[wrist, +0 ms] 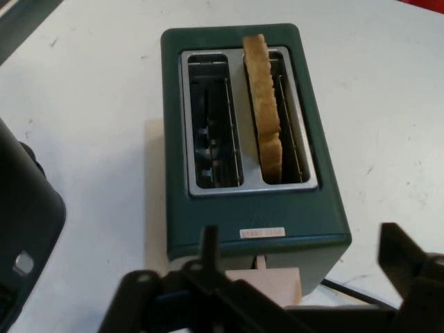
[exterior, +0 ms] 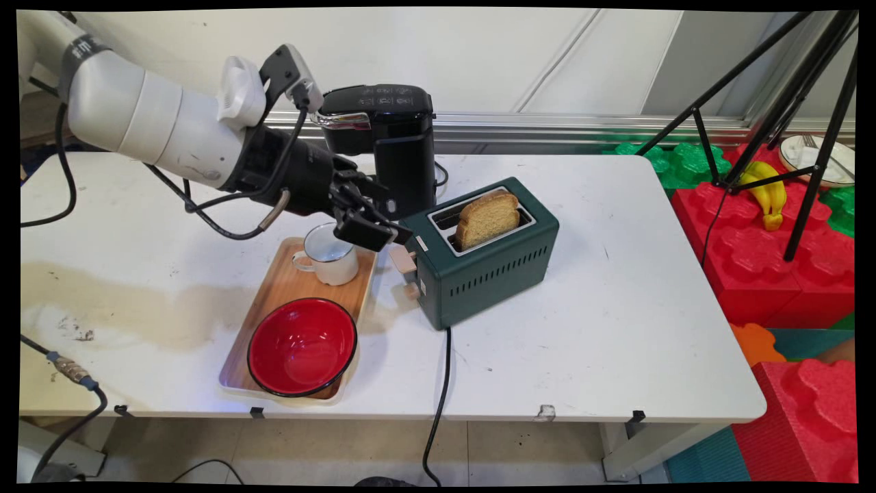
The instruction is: Press the toaster switch
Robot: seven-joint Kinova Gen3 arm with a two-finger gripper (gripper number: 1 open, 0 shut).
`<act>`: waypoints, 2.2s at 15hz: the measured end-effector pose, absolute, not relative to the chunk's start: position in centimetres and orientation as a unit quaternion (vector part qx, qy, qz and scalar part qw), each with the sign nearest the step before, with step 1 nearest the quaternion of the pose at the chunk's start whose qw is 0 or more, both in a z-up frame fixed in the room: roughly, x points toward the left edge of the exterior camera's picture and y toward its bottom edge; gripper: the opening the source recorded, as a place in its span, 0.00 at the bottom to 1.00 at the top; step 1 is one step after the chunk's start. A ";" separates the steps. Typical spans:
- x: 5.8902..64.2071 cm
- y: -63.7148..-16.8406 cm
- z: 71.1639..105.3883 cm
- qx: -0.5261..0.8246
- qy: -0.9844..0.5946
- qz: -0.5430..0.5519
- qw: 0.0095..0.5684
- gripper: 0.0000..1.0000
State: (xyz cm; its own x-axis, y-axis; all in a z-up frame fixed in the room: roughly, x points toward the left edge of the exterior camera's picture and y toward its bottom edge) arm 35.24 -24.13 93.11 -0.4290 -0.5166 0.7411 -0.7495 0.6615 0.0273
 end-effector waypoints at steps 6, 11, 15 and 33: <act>35.4 -23.7 91.8 0.385 -0.834 0.148 0.368 0.00; 35.5 -23.8 90.5 0.393 -0.834 0.143 0.360 0.00; 35.3 -24.4 89.4 0.397 -0.835 0.140 0.354 0.00; 34.2 -26.3 83.8 0.413 -0.838 0.118 0.336 0.00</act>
